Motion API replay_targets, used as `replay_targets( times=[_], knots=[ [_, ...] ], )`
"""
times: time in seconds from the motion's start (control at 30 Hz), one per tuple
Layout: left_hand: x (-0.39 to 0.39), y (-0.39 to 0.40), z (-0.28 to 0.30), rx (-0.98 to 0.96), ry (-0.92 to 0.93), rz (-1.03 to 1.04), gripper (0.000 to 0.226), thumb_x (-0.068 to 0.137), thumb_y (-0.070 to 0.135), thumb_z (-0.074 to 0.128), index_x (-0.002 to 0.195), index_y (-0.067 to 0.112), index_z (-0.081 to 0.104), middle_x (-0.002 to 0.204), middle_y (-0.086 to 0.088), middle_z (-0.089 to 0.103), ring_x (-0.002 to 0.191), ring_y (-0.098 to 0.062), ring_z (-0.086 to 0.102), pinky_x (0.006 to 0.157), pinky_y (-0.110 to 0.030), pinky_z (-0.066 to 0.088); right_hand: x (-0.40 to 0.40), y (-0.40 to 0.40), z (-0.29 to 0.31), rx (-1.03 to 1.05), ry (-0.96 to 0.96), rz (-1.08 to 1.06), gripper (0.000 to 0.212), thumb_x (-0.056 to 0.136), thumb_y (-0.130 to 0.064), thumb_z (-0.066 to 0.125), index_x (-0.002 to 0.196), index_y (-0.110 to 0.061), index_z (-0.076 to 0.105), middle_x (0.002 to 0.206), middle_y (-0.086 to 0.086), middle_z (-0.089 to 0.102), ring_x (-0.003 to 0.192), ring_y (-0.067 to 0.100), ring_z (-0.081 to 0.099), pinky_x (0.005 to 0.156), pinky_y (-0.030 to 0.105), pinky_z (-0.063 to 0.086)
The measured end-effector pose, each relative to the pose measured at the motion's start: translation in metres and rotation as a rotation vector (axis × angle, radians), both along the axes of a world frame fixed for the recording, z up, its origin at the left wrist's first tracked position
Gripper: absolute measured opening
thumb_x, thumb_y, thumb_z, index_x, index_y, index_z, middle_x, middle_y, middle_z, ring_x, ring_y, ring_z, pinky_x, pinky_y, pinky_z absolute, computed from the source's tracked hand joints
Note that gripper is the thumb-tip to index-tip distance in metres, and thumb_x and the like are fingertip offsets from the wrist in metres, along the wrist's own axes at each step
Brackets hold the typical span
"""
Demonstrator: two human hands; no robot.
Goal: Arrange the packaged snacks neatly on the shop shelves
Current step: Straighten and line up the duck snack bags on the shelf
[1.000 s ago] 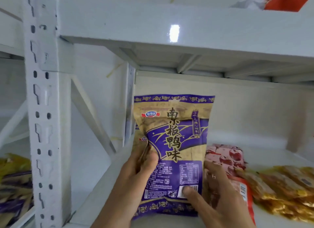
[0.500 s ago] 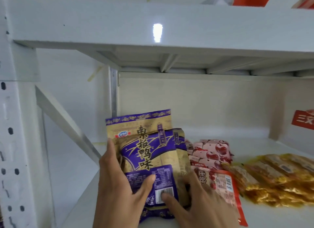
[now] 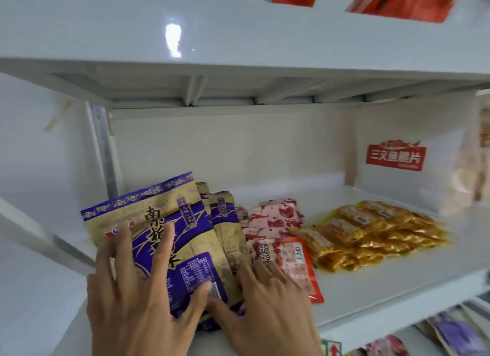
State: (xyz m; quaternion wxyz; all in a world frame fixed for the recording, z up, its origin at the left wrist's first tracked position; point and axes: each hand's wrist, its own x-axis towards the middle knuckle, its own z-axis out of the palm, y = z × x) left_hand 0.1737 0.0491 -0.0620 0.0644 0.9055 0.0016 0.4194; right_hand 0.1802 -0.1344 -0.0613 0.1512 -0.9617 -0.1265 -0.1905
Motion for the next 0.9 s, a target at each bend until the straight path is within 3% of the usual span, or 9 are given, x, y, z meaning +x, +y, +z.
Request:
replay_targets(
  times=[0.17,0.23,0.3,0.4,0.57,0.77,0.9],
  knots=[
    [-0.004,-0.005,-0.004,0.077,0.080,-0.060,0.083,0.081,0.078,0.040,0.142,0.028,0.066,0.156,-0.020,0.049,0.144,-0.053,0.038,0.104,-0.076,0.038,-0.012,0.002,-0.002,0.068,-0.095,-0.020,0.066,0.089,-0.087,0.028,0.123,-0.035,0.050,0.120,-0.016,0.058,0.105,0.007,0.053,0.083,0.028,0.049],
    [-0.003,-0.004,-0.007,0.112,0.079,-0.092,0.080,0.084,0.078,0.037,0.139,0.029,0.068,0.153,-0.019,0.054,0.145,-0.051,0.039,0.109,-0.075,0.031,-0.015,-0.004,-0.003,0.153,-0.125,-0.014,0.058,0.090,-0.083,0.034,0.126,-0.040,0.048,0.114,-0.022,0.049,0.099,0.001,0.050,0.077,0.019,0.044],
    [0.000,0.000,-0.008,0.184,0.055,-0.131,0.078,0.086,0.076,0.039,0.140,0.027,0.067,0.152,-0.020,0.055,0.144,-0.052,0.040,0.111,-0.074,0.026,-0.018,-0.019,-0.006,0.209,-0.185,-0.050,0.053,0.093,-0.080,0.032,0.129,-0.044,0.047,0.112,-0.026,0.042,0.097,-0.003,0.050,0.081,0.014,0.046],
    [0.003,0.003,-0.008,0.280,0.010,-0.221,0.072,0.088,0.068,0.043,0.144,0.029,0.064,0.156,-0.016,0.051,0.143,-0.051,0.042,0.111,-0.075,0.030,-0.022,-0.050,-0.009,0.140,-0.276,-0.170,0.043,0.101,-0.070,0.030,0.131,-0.044,0.046,0.120,-0.020,0.041,0.103,-0.003,0.047,0.085,0.016,0.048],
    [0.005,-0.012,0.001,0.462,0.093,-0.377,0.065,0.091,0.069,0.040,0.150,0.043,0.051,0.165,-0.003,0.041,0.152,-0.040,0.034,0.115,-0.071,0.031,-0.017,-0.072,-0.015,0.008,-0.127,-0.190,0.043,0.104,-0.065,0.033,0.143,-0.050,0.042,0.130,-0.012,0.039,0.118,0.008,0.043,0.098,0.028,0.047],
    [0.014,-0.031,0.010,0.536,0.239,-0.449,0.054,0.086,0.054,0.043,0.133,0.037,0.063,0.149,0.005,0.058,0.147,-0.029,0.045,0.117,-0.066,0.036,-0.005,-0.073,0.004,-0.141,0.005,-0.126,0.034,0.101,-0.065,0.042,0.125,-0.042,0.049,0.139,-0.005,0.034,0.114,0.019,0.061,0.080,0.034,0.051],
    [0.018,-0.040,0.013,0.594,0.243,-0.438,0.054,0.083,0.055,0.051,0.129,0.033,0.066,0.136,0.007,0.067,0.133,-0.024,0.059,0.113,-0.061,0.042,0.007,-0.065,0.014,-0.246,0.023,-0.115,0.044,0.101,-0.069,0.037,0.123,-0.032,0.044,0.137,-0.002,0.040,0.110,0.024,0.062,0.073,0.037,0.043]
  ],
)
